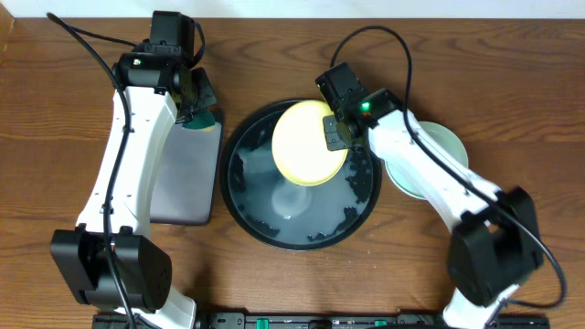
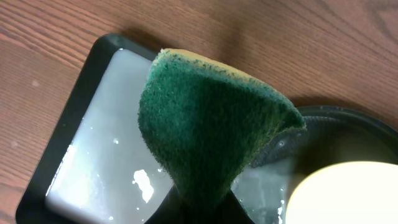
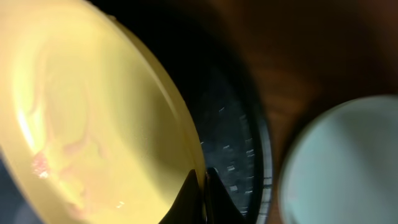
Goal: Clean dirty plates on tray and stack at the side
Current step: 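Lift the yellow plate with right gripper onto the green plate stack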
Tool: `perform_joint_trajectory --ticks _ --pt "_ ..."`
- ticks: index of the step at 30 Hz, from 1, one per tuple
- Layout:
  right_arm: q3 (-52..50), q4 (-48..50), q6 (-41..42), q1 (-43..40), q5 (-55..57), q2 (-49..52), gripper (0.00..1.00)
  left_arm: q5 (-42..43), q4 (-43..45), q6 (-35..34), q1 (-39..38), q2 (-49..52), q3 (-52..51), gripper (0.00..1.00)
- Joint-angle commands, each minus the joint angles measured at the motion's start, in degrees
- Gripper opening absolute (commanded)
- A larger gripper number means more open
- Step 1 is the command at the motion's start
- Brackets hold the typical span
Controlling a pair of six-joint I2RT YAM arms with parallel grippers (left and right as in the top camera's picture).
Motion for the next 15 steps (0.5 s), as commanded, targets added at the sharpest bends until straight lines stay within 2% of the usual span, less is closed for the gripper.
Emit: perform_joint_trajectory --ticks 1,9,15 --pt "0.33 -0.20 -5.18 3.21 14.58 -2.60 0.01 -0.33 -0.17 1.38 0.31 0.15 -0.09 0.07" --pt "0.33 0.07 -8.39 13.14 45.55 -4.81 0.01 -0.33 -0.17 1.38 0.31 0.15 -0.09 0.07" --pt "0.33 0.94 -8.37 18.95 58.95 -4.81 0.01 -0.33 -0.17 1.38 0.31 0.15 -0.09 0.08"
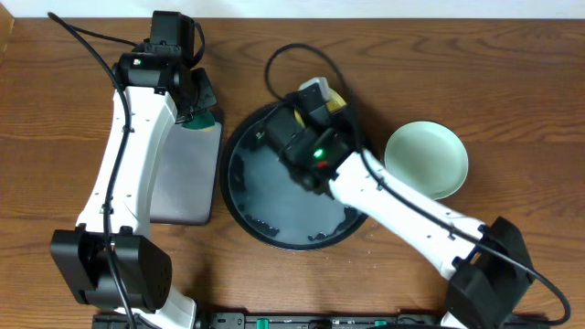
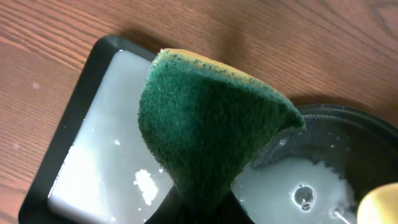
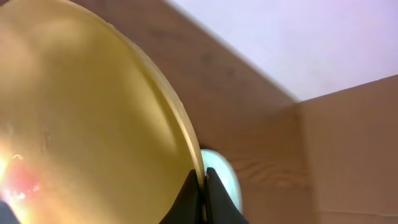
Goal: Clean dirty plates on tray and stack at the side
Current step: 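Lift the yellow plate with right gripper onto the green plate stack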
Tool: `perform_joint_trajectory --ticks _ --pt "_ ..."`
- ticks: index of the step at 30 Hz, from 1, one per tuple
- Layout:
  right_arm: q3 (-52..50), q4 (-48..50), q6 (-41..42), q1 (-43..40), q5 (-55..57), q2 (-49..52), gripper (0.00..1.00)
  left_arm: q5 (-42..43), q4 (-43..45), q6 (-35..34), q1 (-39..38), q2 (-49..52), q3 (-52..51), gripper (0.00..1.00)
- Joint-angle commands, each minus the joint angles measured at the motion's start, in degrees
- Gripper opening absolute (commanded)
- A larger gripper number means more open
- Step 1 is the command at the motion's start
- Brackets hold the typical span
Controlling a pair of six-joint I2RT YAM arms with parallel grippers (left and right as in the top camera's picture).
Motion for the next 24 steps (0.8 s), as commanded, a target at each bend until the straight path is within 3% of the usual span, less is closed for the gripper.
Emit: perform_joint_trajectory --ticks 1,7,14,18,24 --pt "0.33 1.16 -0.61 3.23 15.45 -1.99 0.01 -0.33 -0.15 0.57 0.31 0.15 -0.09 0.08" --pt "0.33 2.84 -0.61 5.64 24.06 -2.01 0.01 -0.33 -0.17 0.57 0.31 0.15 -0.09 0.07" --pt "0.33 2.60 -0.57 5.57 19.37 -2.01 0.01 -0.33 -0.26 0.57 0.31 0.15 -0.09 0.07" --pt "0.33 2.03 0.37 3.96 1.77 -2.01 0.01 -0.33 -0.55 0.57 0.31 0.15 -0.09 0.07" --pt "0.35 2.40 5.92 -4.85 -30.08 -3.56 0.01 -0.33 -0.61 0.59 0.31 0.15 -0.09 0.08"
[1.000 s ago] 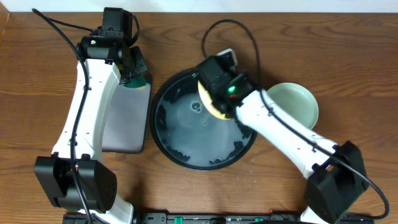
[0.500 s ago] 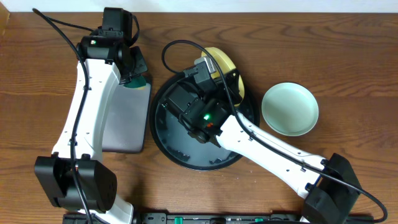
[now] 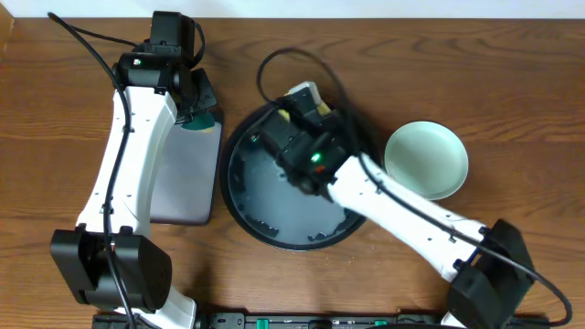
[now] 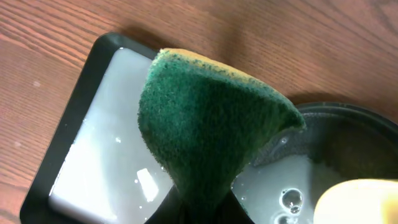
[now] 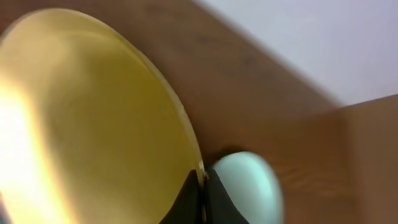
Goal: Clean dirty plates on tray and stack at the side
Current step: 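Lift the yellow plate with right gripper onto the green plate stack, then release the yellow plate and withdraw the right gripper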
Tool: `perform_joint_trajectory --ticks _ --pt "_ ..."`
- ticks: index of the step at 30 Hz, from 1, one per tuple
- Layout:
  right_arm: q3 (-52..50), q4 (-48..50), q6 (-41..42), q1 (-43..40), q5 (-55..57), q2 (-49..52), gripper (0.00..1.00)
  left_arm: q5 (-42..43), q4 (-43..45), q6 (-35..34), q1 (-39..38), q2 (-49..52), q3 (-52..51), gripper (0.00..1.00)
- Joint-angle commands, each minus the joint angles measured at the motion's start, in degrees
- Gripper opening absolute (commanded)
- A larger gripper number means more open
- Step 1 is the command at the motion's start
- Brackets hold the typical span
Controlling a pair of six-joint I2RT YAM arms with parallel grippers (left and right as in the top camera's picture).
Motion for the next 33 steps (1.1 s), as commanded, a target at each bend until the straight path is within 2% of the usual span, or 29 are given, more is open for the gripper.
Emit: perform_joint_trajectory --ticks 1,5,7,11,17,22,29,30,31,32,33 --pt "0.37 0.11 3.52 -6.78 -21.40 -4.37 0.01 -0.33 -0.22 0.55 0.31 0.15 -0.09 0.07" --pt "0.37 -0.57 3.52 -18.58 -36.48 -9.05 0.01 -0.33 -0.24 0.55 0.31 0.15 -0.09 0.08" --pt "0.37 -1.92 3.50 -23.85 -39.85 -10.49 0.01 -0.33 -0.42 0.55 0.31 0.15 -0.09 0.07" --pt "0.33 -9.07 3.52 -35.43 -40.19 -10.82 0.01 -0.35 -0.63 0.57 0.31 0.15 -0.09 0.07" --pt "-0.39 -16.37 3.50 -48.52 -39.41 -10.03 0.01 -0.35 -1.01 0.61 0.31 0.15 -0.09 0.07" --pt "-5.38 -16.17 3.48 -54.49 -35.82 -9.97 0.01 -1.44 -1.03 1.01 0.31 0.15 -0.09 0.07" --pt "-18.16 -6.58 2.67 -55.58 -38.36 -9.97 0.01 -1.42 -1.07 1.22 0.31 0.15 -0.09 0.07" --pt "-19.02 -5.70 2.36 -55.45 -38.56 -9.97 0.03 -1.44 -1.14 1.31 0.31 0.15 -0.09 0.07" --pt "-19.67 -5.33 2.36 -55.15 -38.47 -9.97 0.10 -1.42 -1.29 1.46 0.33 0.15 -0.09 0.07" --pt "-20.13 -5.18 2.38 -54.58 -38.25 -9.97 0.22 -1.44 -1.60 1.92 0.33 0.15 -0.09 0.08" --pt "-20.13 -5.18 2.34 -54.34 -38.21 -9.97 0.28 -1.44 -1.79 2.08 0.33 0.15 -0.09 0.07"
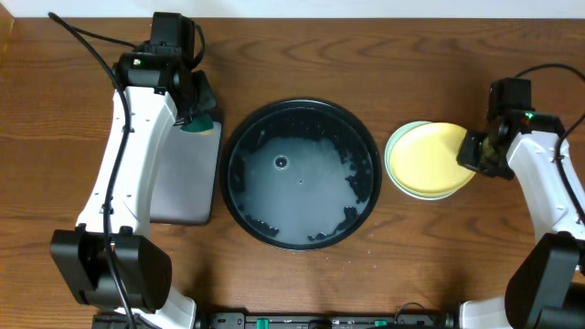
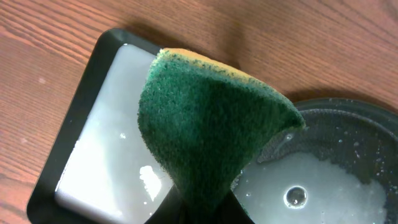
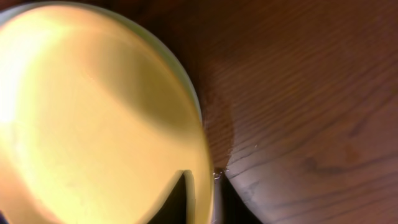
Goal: Clean dirty plates on tray and stack at the side
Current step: 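Release the yellow plate and withdraw the right gripper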
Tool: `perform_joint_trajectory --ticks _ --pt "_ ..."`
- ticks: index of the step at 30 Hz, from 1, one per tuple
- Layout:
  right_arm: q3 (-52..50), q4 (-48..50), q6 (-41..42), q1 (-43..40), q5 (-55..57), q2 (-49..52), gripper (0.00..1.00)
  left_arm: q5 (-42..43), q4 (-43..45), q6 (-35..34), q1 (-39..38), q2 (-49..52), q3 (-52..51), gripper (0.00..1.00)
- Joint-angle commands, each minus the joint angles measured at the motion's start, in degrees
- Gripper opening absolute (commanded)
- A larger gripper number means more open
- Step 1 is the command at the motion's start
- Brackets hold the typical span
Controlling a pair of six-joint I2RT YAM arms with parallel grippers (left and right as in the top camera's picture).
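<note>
A yellow plate (image 1: 430, 157) lies face up on a pale green plate (image 1: 394, 146) on the table right of the round black tray (image 1: 230, 151). My right gripper (image 1: 477, 153) is at the yellow plate's right edge. In the right wrist view its fingers straddle the rim of the yellow plate (image 3: 93, 112), a little apart, so the right gripper (image 3: 204, 193) is open. The round tray holds only soapy water. My left gripper (image 1: 194, 110) is shut on a green sponge (image 2: 205, 124) above the rectangular tray's far end.
A rectangular black tray (image 1: 183, 187) with milky water lies left of the round tray; its rim (image 2: 81, 81) shows in the left wrist view. Bare wooden table lies in front of and right of the stacked plates.
My right gripper was over the round tray's far side, shut on the upright yellow plate. Now the plate lies on the green plate at the right and the fingers have parted. The left arm has not moved.
My right gripper held the yellow plate over the round tray, then tilted upright at the tray's far side for two moments. Now the plate rests on the green plate at the right. My left gripper stayed still with the sponge throughout.
</note>
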Motion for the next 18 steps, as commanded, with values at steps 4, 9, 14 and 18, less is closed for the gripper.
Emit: perform_joint_trajectory --ticks 4,9,14,18 --pt "0.37 0.57 -1.42 1.16 -1.49 0.15 0.40 -1.70 -1.64 2.91 0.33 0.15 -0.22 0.07" --pt "5.14 -0.59 -2.62 3.63 -5.92 0.15 0.52 -2.71 -1.73 3.15 2.27 0.17 -5.11 0.07" --pt "8.66 -0.11 -3.43 8.07 -5.81 0.15 0.62 -0.68 3.74 7.52 5.81 0.17 -13.90 0.07" --pt "9.07 0.79 -3.48 10.54 -5.81 0.15 0.71 1.40 10.88 11.13 7.06 0.17 -20.22 0.07"
